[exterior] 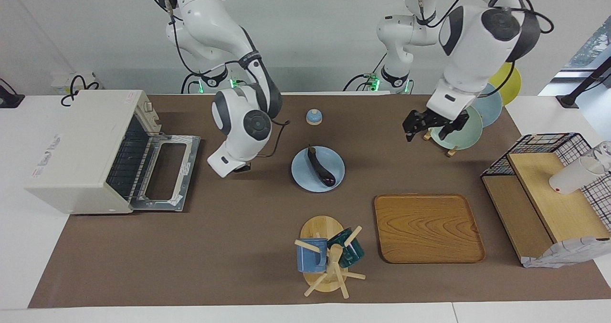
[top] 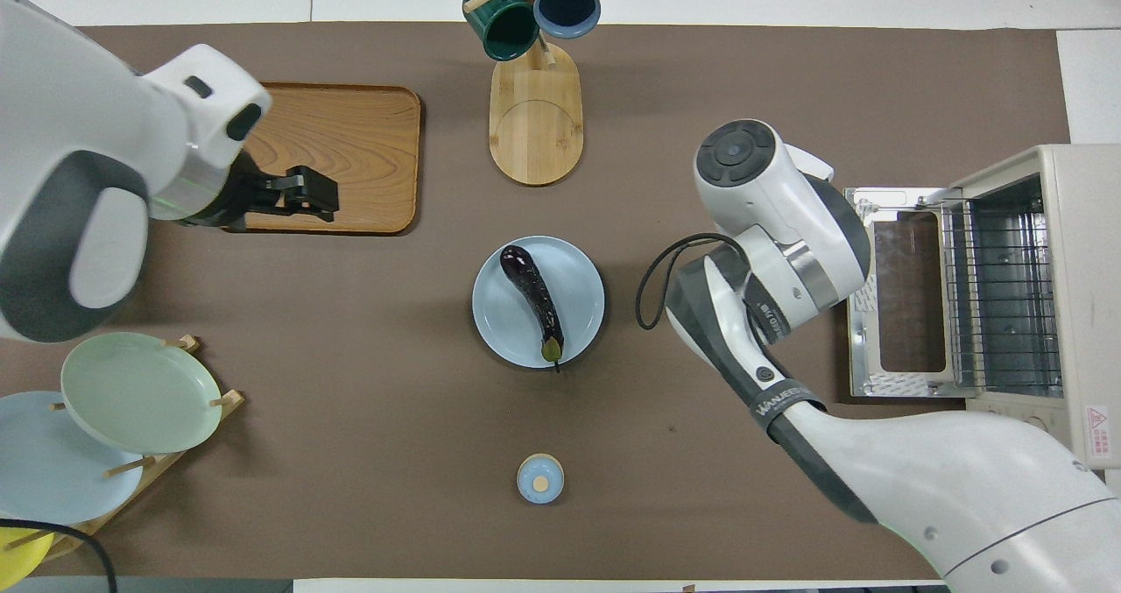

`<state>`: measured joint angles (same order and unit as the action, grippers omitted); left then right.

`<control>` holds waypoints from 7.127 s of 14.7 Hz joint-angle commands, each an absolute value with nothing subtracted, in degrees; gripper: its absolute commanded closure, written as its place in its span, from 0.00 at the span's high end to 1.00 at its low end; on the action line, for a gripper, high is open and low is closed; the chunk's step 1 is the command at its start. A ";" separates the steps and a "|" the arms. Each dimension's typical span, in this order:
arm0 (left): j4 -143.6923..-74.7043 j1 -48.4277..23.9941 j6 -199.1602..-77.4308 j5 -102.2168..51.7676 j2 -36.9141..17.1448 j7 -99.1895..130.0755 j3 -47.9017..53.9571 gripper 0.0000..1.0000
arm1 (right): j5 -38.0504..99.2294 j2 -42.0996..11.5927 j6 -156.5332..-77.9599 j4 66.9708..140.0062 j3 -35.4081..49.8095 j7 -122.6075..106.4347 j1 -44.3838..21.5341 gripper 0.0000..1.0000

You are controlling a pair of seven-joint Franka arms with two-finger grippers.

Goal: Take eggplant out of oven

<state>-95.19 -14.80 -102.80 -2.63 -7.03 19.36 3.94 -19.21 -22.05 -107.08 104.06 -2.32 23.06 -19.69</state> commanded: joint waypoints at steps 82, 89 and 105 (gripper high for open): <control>-100.35 -5.89 -87.62 -0.26 3.51 10.19 2.46 1.00 | 0.26 0.97 -88.24 94.75 -0.18 -3.08 1.41 1.00; -98.10 -2.82 -88.08 -1.84 3.43 9.58 4.57 1.00 | 0.26 0.97 -88.24 94.83 -0.18 -3.08 1.41 1.00; -97.29 -0.26 -88.68 -3.08 3.25 7.65 6.42 1.00 | 0.26 0.97 -88.24 94.83 -0.18 -3.08 1.41 1.00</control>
<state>-97.08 -1.64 -87.95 -2.14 2.92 9.70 5.66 -1.10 -0.28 -88.00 93.51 -0.42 -3.88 1.04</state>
